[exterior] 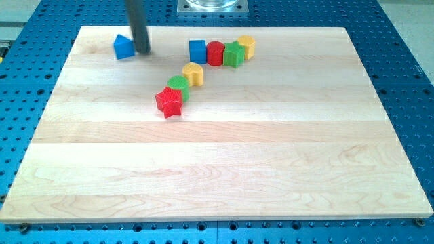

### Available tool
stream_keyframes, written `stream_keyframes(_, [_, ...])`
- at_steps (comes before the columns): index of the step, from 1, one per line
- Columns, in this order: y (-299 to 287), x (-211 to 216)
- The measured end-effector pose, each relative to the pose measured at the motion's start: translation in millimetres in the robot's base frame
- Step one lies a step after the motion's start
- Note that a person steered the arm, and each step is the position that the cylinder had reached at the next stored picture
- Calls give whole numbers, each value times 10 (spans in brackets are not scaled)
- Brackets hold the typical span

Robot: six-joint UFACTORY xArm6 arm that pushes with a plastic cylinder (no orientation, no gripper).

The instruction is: Put triangle left of green circle

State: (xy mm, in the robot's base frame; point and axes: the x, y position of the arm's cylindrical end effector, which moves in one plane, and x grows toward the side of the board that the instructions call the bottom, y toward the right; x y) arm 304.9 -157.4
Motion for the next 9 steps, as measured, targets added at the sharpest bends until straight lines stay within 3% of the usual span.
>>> stream_keyframes(1, [60,48])
stream_keyframes(3, [399,-279])
stream_keyframes(4, [341,-811])
stream_keyframes(5, [168,-875])
stream_keyframes(6, [-275,-410])
stream_keyframes(8, [-707,-325])
stream_keyframes(9, [-958,365])
